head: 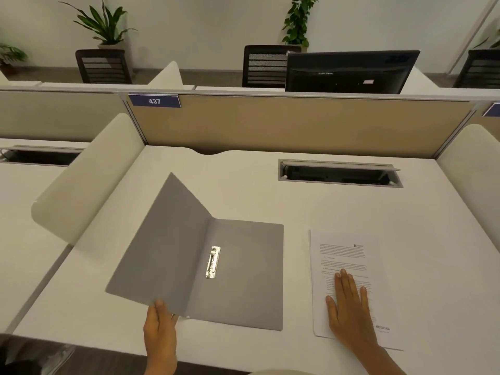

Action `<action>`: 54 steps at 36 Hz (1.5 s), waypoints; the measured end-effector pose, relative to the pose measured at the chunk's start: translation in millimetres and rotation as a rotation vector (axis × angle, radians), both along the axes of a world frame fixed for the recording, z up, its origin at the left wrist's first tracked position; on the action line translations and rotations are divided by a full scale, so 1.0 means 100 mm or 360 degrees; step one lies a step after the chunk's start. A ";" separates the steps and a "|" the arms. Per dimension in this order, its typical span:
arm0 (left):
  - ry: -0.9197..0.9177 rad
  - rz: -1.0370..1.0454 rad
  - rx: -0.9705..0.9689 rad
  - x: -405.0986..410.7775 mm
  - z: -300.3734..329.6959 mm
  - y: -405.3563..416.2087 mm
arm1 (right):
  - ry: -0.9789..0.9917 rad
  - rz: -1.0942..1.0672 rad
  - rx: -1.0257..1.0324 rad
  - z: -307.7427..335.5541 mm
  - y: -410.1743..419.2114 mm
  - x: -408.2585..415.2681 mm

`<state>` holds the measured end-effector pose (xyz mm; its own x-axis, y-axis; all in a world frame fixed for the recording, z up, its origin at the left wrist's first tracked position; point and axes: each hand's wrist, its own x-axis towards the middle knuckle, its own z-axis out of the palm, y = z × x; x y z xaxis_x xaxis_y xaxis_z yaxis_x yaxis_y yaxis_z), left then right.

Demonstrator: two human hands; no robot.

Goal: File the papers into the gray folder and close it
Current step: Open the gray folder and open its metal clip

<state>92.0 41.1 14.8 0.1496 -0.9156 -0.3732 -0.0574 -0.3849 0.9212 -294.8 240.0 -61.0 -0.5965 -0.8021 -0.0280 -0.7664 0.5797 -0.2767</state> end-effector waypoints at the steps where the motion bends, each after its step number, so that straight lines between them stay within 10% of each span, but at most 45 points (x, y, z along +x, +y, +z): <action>1: 0.0042 0.0047 0.0043 0.01 0.00 -0.03 | 0.0003 0.0001 -0.0002 0.00 0.00 0.00; 15: 0.0532 0.0407 0.0554 0.12 -0.14 -0.28 | 0.0019 0.0011 0.0017 -0.02 0.00 -0.01; 54: 0.0102 0.0249 0.0444 0.42 0.06 -0.26 | -0.0290 0.0221 -0.0186 0.35 -0.23 0.35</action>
